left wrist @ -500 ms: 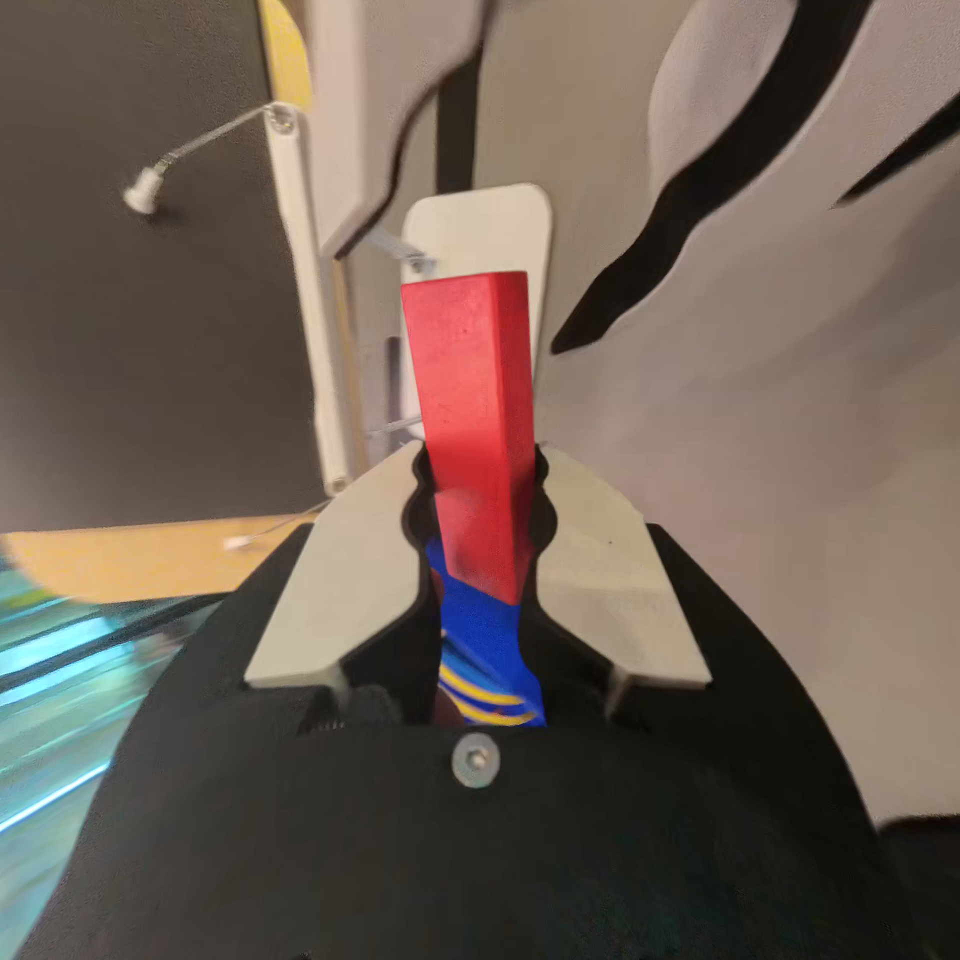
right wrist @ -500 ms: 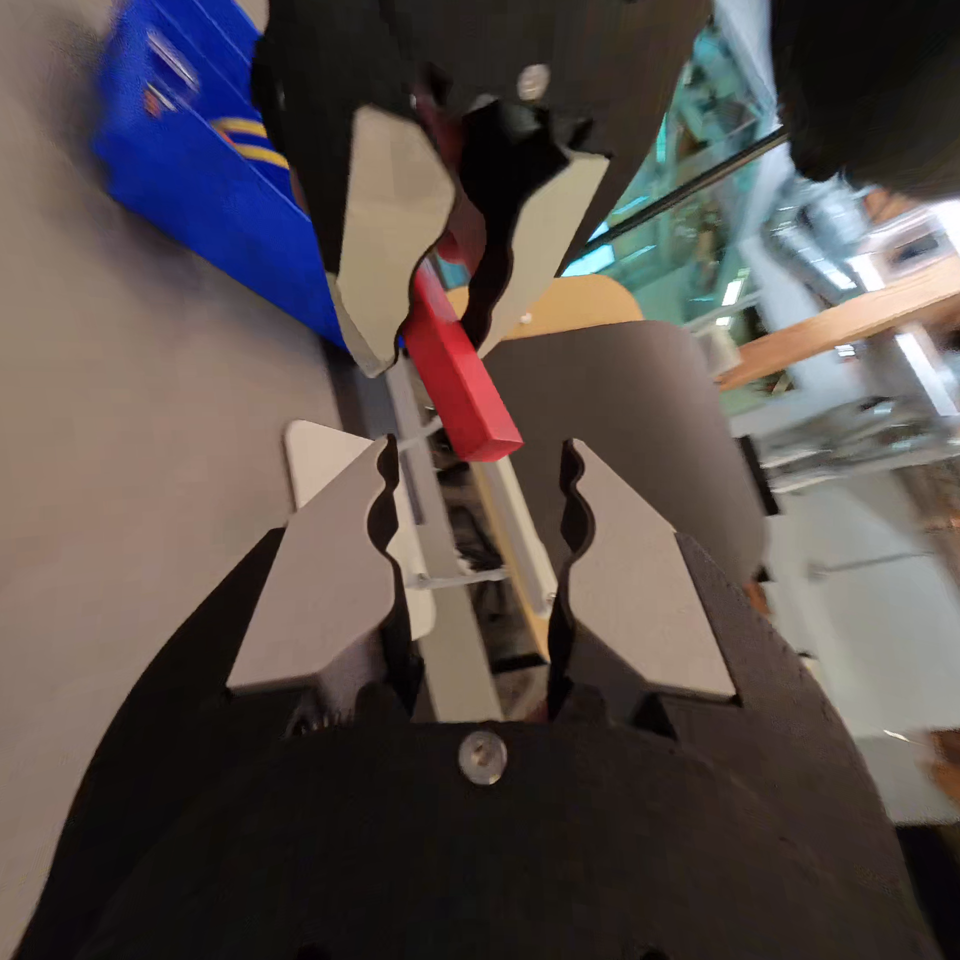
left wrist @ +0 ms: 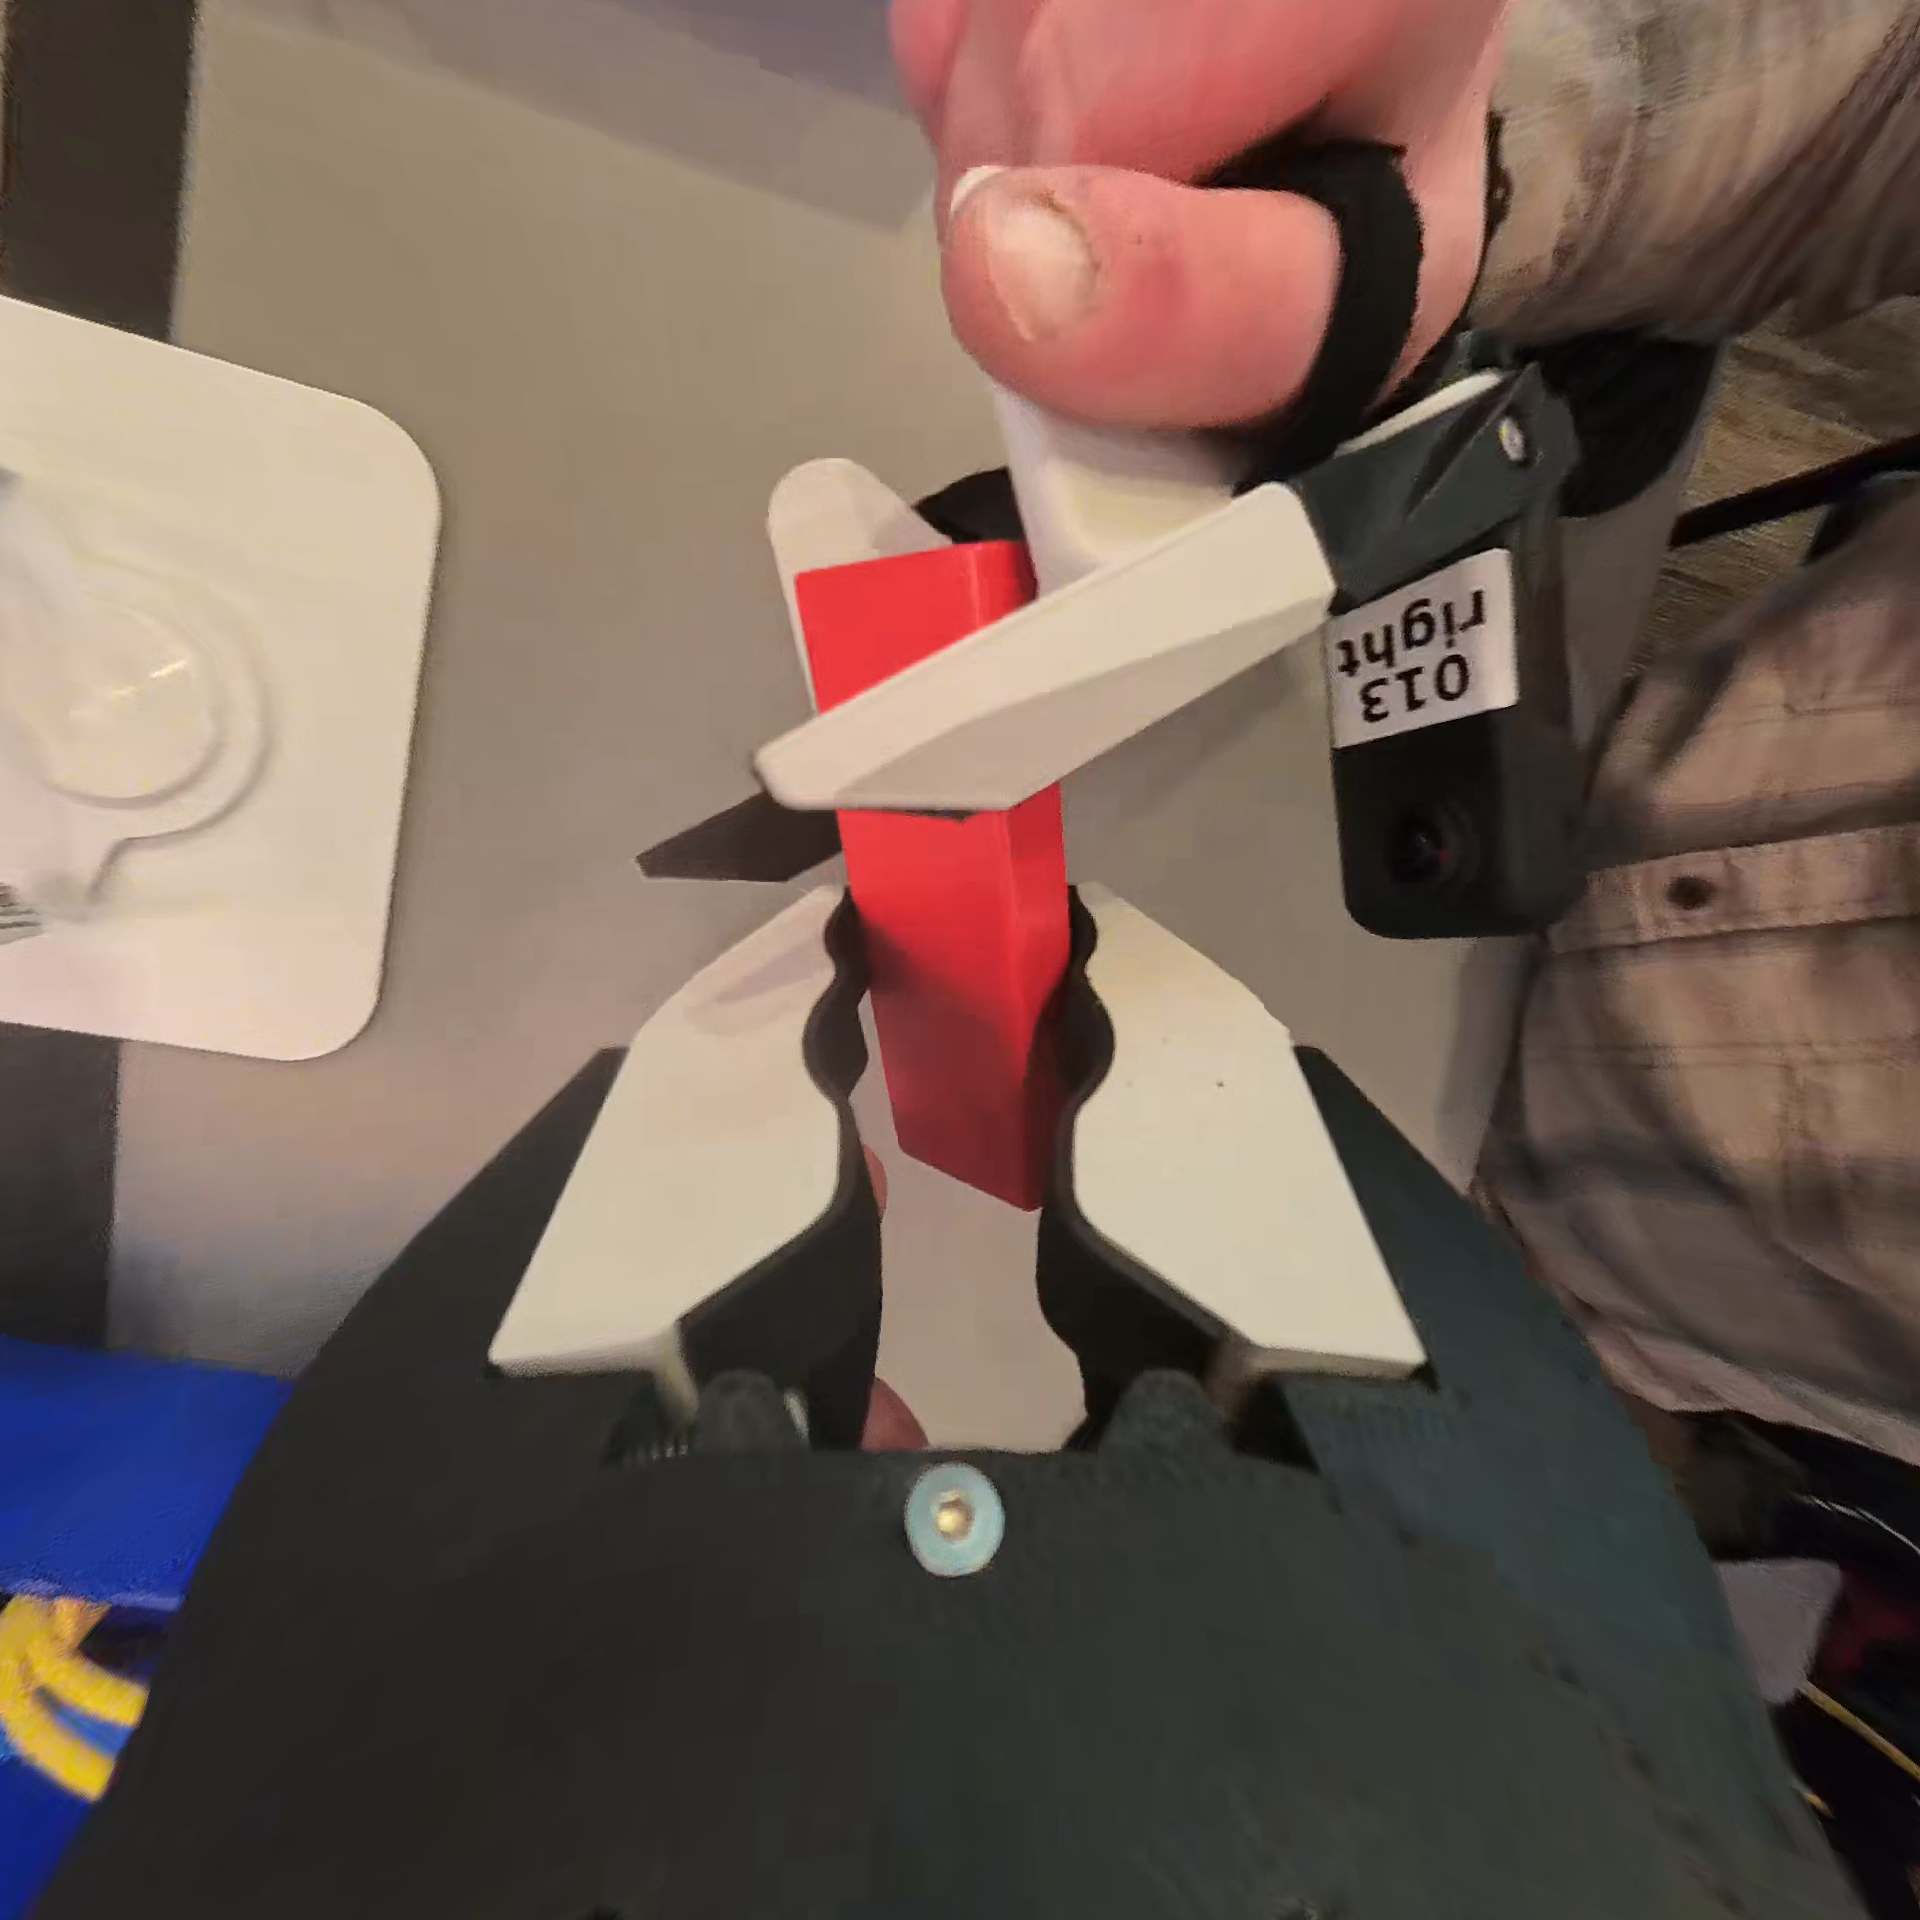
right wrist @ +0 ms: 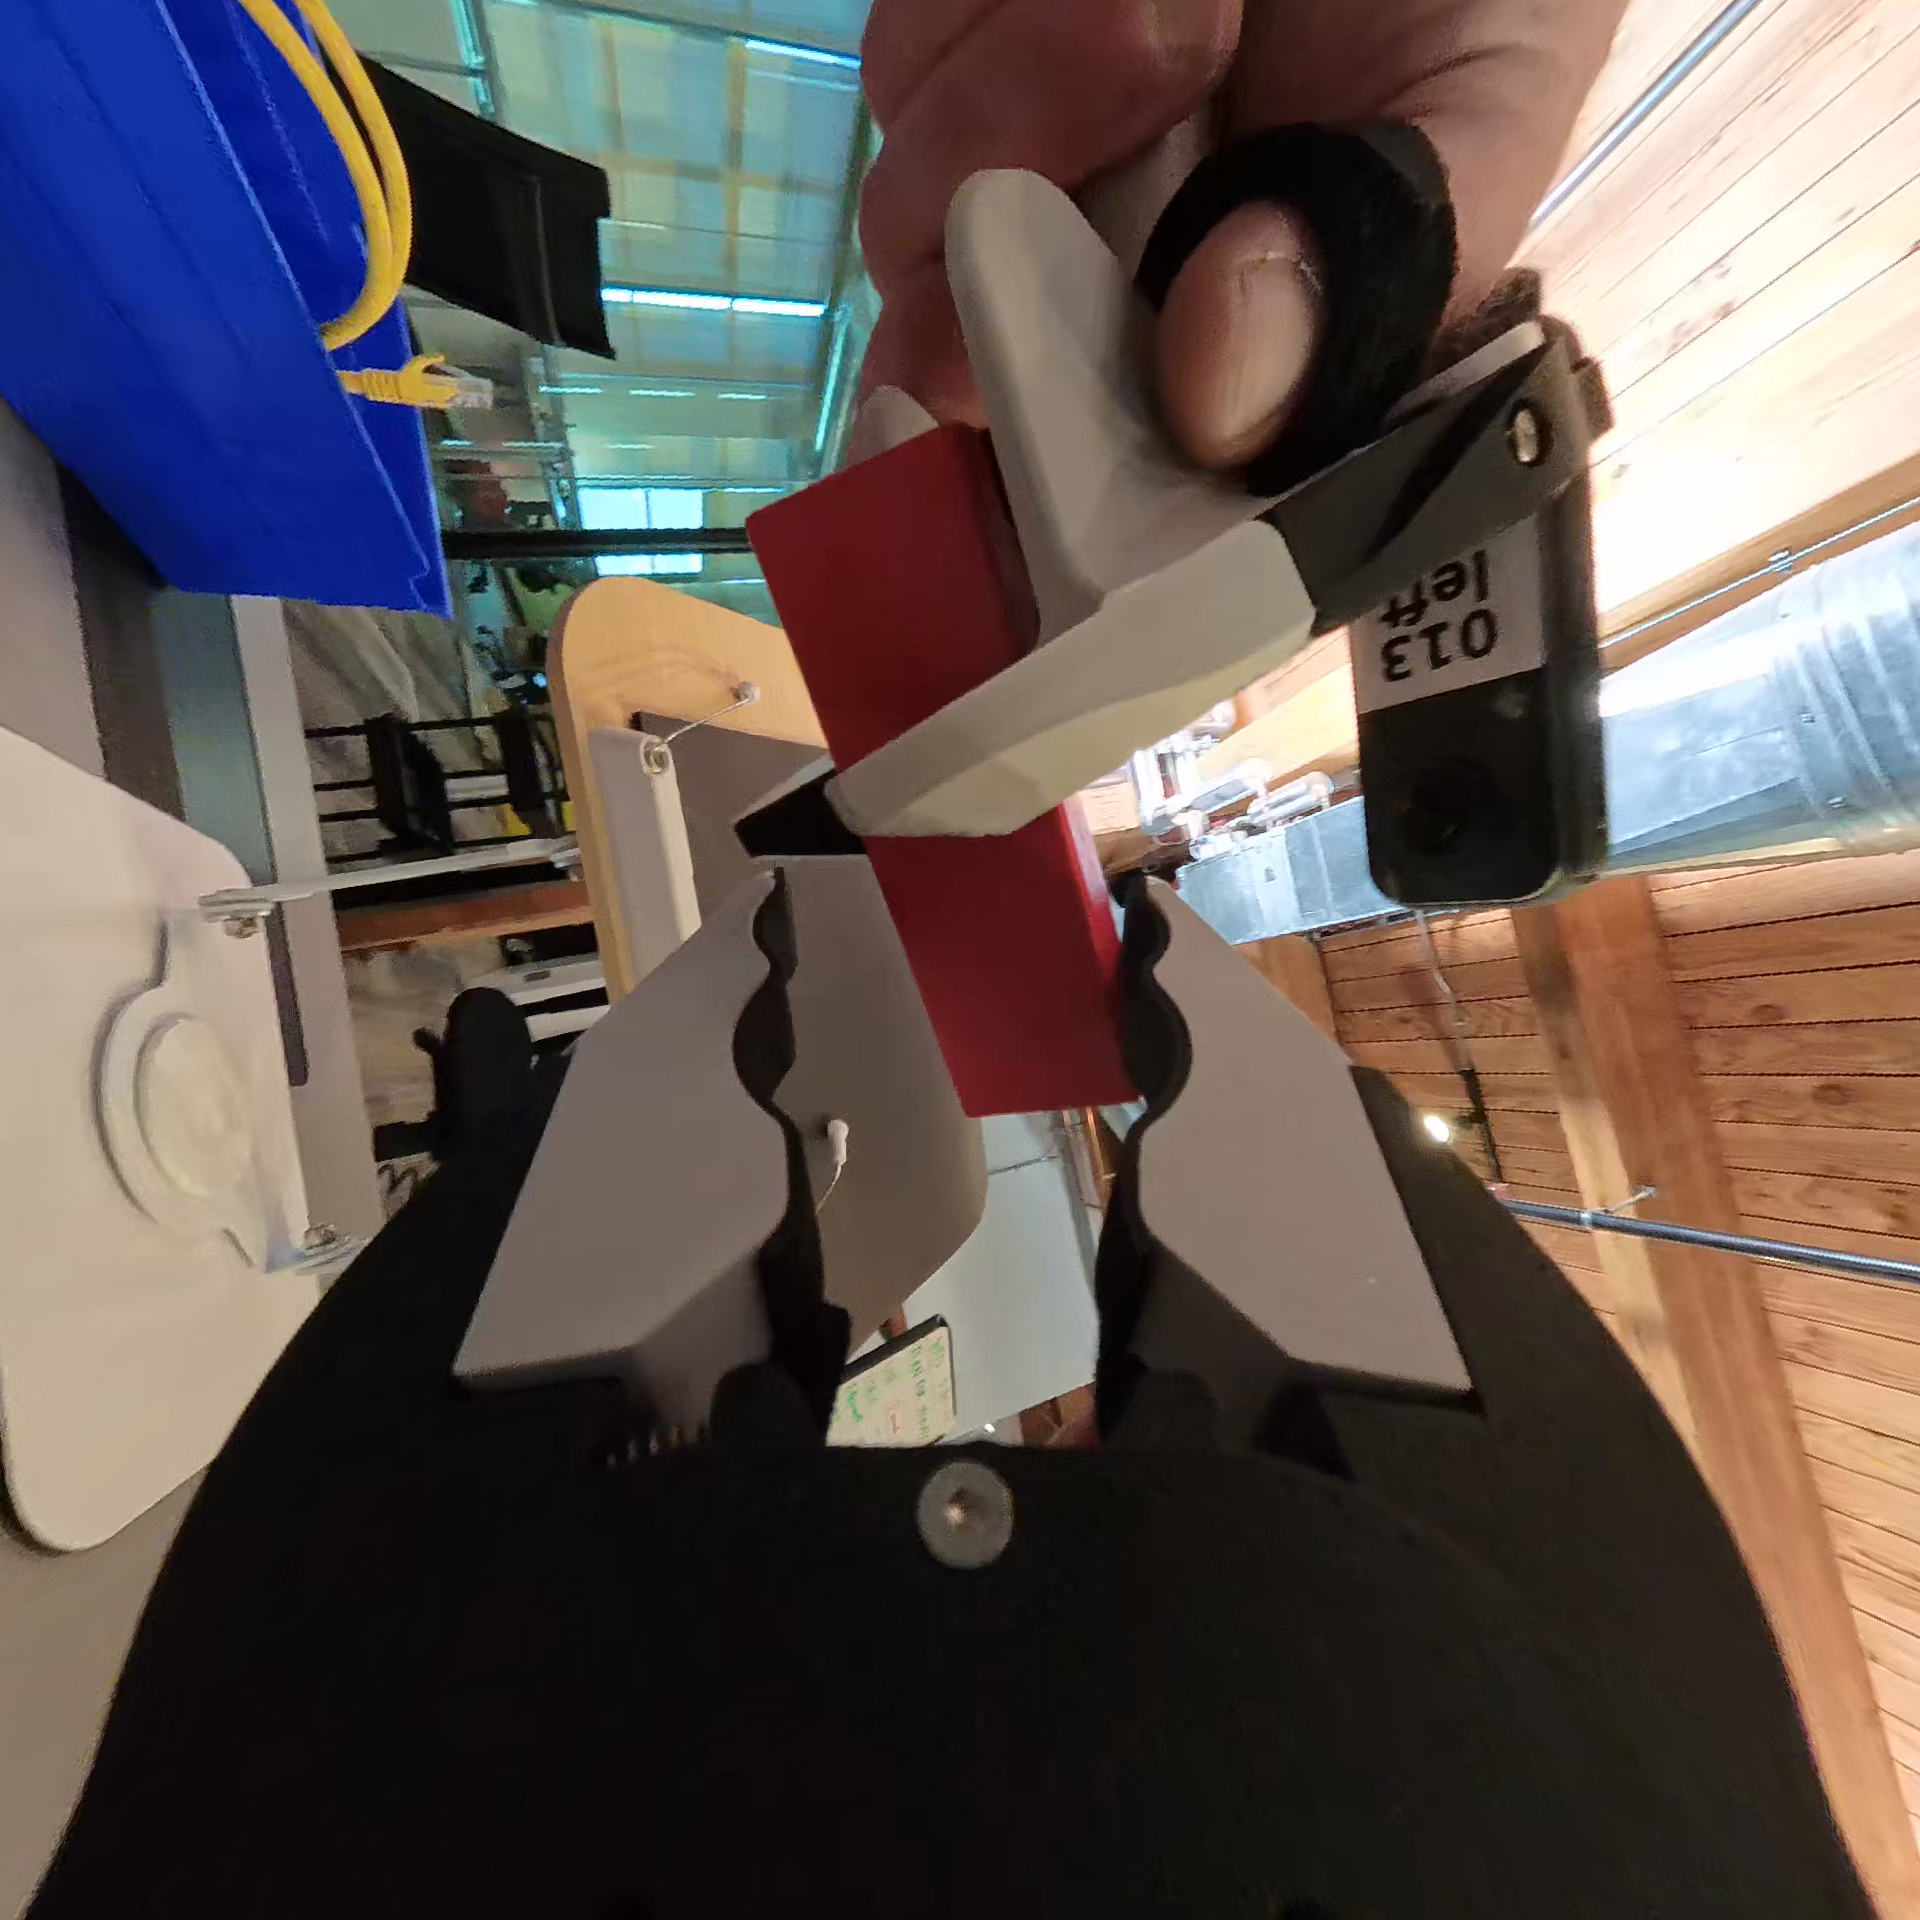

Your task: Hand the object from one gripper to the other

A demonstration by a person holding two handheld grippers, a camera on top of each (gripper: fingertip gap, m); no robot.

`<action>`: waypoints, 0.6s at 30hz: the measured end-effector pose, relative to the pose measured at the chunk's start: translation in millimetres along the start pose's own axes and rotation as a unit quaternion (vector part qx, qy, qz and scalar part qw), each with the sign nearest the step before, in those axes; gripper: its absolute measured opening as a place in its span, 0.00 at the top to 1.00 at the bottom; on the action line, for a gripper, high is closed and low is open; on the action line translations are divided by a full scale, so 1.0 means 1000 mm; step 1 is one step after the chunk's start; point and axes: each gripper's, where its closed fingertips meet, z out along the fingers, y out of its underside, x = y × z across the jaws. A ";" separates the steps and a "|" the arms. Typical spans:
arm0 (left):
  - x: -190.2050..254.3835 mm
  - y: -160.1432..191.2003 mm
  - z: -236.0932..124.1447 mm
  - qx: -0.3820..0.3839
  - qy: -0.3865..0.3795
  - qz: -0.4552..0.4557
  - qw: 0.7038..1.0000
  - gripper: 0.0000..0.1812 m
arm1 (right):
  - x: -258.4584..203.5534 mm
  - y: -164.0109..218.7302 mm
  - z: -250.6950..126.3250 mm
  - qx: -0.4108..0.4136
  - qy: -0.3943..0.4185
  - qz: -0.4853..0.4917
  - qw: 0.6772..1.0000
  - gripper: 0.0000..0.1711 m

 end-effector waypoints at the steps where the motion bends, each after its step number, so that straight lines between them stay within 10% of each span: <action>1: 0.004 0.002 0.002 -0.004 0.016 -0.004 1.000 0.81 | 0.002 -0.002 -0.001 0.005 0.010 -0.003 1.000 0.67; 11: 0.009 0.008 0.014 -0.010 0.045 -0.019 0.999 0.78 | -0.009 -0.002 -0.004 0.010 -0.035 0.024 0.999 0.82; 18: -0.020 -0.003 -0.005 -0.028 -0.218 0.179 0.959 0.64 | -0.033 0.017 -0.001 -0.033 -0.165 0.153 0.974 0.83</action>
